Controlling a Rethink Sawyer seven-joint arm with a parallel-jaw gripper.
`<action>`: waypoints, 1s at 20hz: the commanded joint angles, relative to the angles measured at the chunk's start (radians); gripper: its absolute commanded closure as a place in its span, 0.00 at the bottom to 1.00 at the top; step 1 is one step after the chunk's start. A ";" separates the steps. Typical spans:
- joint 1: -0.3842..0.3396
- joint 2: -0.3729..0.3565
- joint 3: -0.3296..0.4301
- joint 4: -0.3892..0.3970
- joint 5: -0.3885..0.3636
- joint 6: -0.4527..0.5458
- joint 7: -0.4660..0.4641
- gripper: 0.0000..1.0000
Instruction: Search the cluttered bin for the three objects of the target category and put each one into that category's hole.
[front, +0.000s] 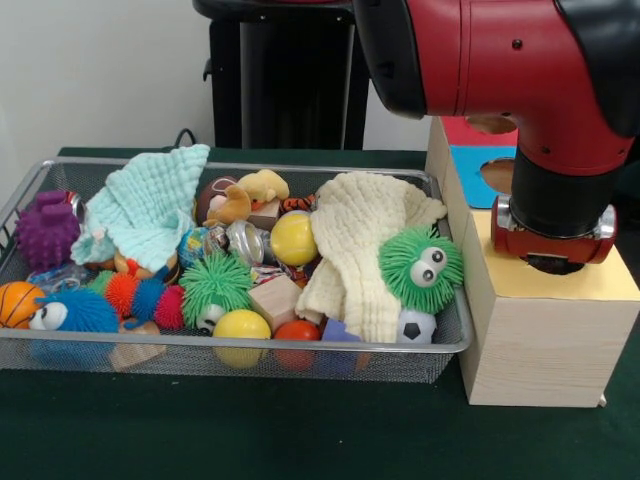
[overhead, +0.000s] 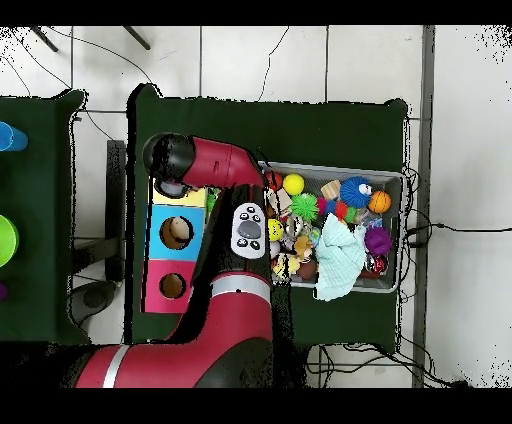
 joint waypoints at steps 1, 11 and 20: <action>-0.029 0.054 0.042 0.095 0.006 -0.028 0.190 0.00; -0.032 -0.014 0.035 0.111 0.006 0.031 0.175 1.00; -0.040 -0.168 0.022 0.172 0.012 0.010 0.146 1.00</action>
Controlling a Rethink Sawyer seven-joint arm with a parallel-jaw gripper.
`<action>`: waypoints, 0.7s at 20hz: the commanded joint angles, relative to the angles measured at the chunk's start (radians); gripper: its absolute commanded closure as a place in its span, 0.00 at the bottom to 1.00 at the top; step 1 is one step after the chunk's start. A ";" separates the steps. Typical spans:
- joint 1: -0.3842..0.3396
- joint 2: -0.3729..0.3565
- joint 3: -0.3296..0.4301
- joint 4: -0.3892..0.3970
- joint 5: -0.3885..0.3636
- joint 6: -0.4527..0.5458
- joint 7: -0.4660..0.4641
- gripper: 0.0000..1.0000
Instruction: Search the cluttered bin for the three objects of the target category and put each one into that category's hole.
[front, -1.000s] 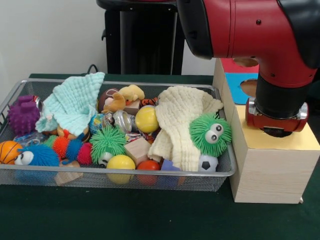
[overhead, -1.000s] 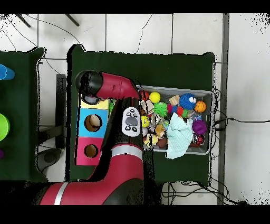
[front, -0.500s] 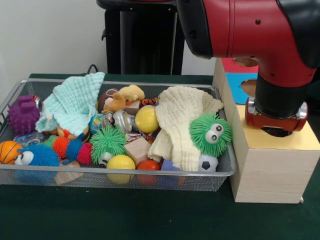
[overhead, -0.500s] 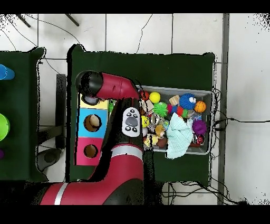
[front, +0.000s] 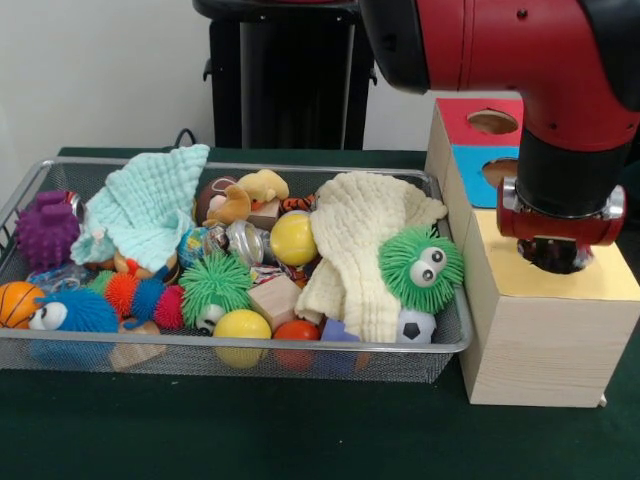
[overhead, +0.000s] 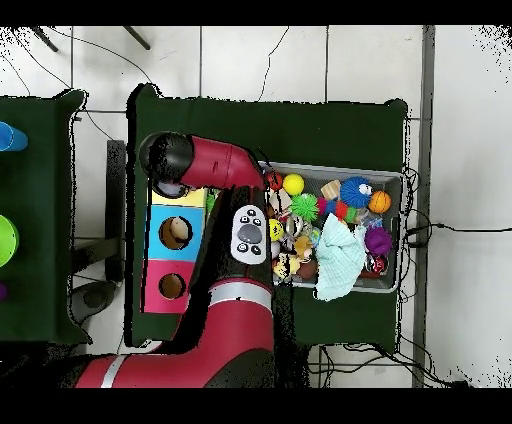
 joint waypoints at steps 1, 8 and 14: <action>-0.041 -0.126 0.022 0.135 0.011 0.027 0.147 1.00; -0.061 -0.150 0.050 0.138 0.027 0.047 0.147 1.00; -0.062 -0.143 0.053 0.154 0.011 -0.013 0.146 1.00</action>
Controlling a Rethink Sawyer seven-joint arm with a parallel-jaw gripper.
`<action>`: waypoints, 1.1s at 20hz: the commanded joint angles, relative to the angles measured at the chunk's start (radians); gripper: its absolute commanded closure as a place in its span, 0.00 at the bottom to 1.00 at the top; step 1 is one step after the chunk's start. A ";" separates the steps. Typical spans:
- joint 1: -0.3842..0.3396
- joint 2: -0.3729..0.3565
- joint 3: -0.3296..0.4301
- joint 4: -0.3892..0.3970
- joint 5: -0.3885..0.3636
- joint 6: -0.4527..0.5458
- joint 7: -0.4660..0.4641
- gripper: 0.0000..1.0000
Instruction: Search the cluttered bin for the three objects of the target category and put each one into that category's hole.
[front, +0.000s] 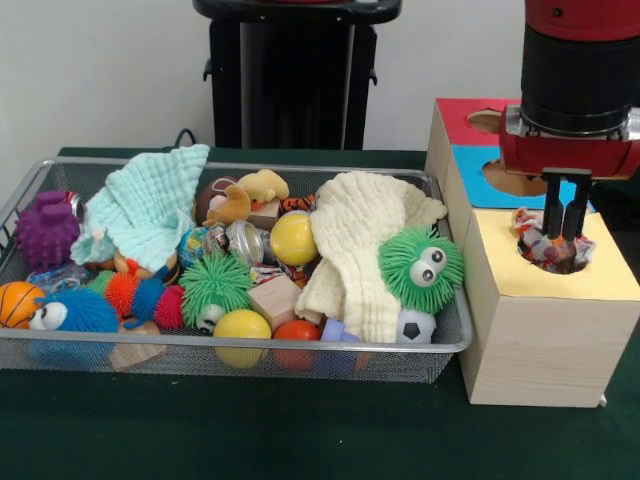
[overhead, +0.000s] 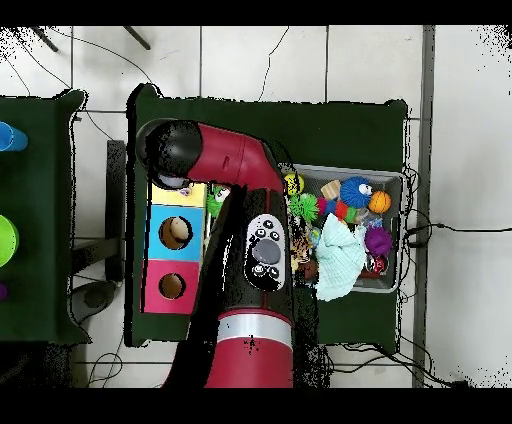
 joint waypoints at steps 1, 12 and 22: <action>-0.033 0.009 0.059 0.106 0.009 -0.022 0.144 1.00; -0.028 0.040 0.059 0.087 -0.001 0.141 0.155 1.00; -0.021 0.066 0.089 0.118 0.037 0.239 0.185 1.00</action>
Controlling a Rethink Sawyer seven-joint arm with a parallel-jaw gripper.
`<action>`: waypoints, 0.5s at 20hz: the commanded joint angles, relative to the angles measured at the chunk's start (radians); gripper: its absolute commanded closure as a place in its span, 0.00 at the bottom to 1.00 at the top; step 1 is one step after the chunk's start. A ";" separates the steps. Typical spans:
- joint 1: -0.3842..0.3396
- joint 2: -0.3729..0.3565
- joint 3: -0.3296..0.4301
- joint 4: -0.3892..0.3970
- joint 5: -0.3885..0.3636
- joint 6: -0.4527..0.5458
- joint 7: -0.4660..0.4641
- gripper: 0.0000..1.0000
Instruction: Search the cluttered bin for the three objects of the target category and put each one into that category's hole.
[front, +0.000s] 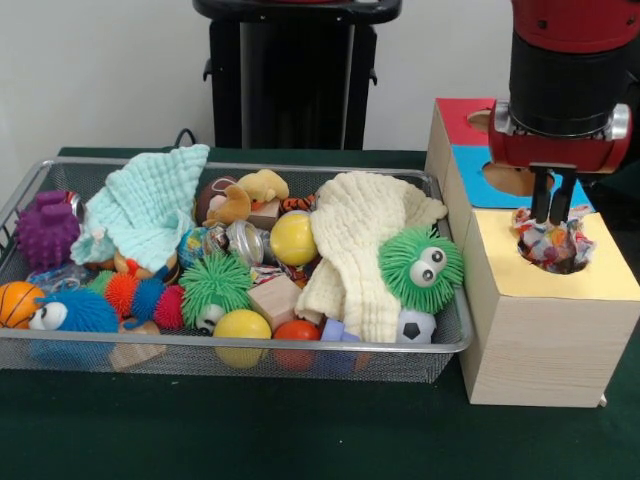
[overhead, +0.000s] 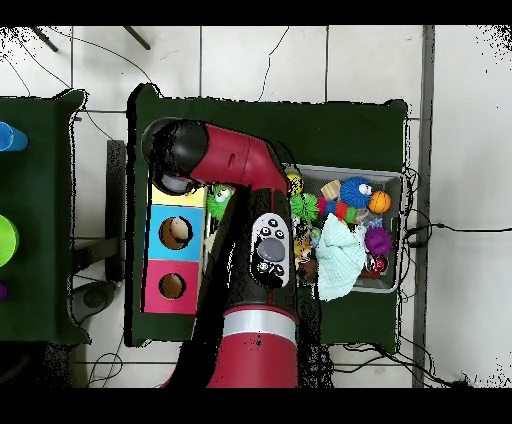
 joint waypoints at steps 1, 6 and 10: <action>-0.011 0.049 0.086 0.126 0.038 0.095 0.187 1.00; -0.002 0.058 0.092 0.140 0.054 0.003 0.194 1.00; 0.005 0.069 0.108 0.138 0.084 -0.100 0.206 1.00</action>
